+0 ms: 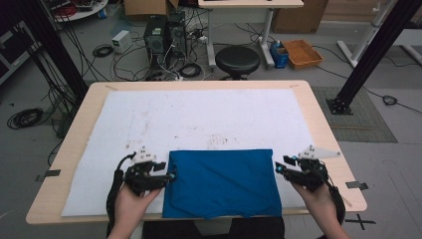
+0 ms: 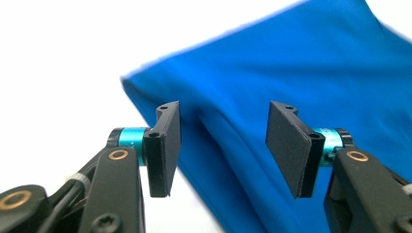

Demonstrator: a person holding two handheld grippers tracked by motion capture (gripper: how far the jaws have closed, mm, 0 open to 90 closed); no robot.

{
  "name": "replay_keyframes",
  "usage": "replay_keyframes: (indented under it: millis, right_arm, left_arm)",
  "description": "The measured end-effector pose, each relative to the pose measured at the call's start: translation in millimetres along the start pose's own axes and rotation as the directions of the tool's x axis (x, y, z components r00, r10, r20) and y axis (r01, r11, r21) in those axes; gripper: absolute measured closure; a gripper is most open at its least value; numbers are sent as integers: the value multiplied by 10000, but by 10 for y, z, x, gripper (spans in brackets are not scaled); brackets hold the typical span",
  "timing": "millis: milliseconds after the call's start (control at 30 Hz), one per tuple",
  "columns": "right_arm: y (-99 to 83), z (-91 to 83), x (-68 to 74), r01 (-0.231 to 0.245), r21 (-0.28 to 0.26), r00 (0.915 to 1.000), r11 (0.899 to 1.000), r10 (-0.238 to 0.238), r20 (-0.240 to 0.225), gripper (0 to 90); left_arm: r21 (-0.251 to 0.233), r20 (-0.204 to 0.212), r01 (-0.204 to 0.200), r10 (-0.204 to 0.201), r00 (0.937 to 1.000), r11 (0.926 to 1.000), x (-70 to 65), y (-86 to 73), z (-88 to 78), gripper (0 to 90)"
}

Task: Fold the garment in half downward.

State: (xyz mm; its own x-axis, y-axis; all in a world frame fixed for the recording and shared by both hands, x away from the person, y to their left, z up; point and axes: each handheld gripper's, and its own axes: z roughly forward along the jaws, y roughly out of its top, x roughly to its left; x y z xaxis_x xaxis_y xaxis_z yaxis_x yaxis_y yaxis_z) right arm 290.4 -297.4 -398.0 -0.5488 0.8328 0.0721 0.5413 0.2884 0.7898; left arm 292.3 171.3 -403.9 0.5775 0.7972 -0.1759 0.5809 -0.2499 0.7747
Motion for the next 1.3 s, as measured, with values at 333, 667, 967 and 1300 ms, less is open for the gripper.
replay_keyframes:
  millis: [333,667,967,1300]
  right_arm:
    - [199,718,-319,-970,854,9946,9916,934,449,525]
    - [102,818,-300,-395,1420,9992,9891,404,-35,850]
    - [202,830,-358,-159,1192,9999,9927,163,-28,874]
    - [473,1014,-535,-193,911,9998,9957,190,52,874]
  left_arm:
    - [894,-1223,451,-340,9919,9950,397,160,593,442]
    - [904,-958,-74,161,9953,9959,379,69,609,786]
    - [882,-1005,-549,637,9929,9946,401,152,625,862]
    - [472,-1354,-371,432,9899,9982,574,365,789,862]
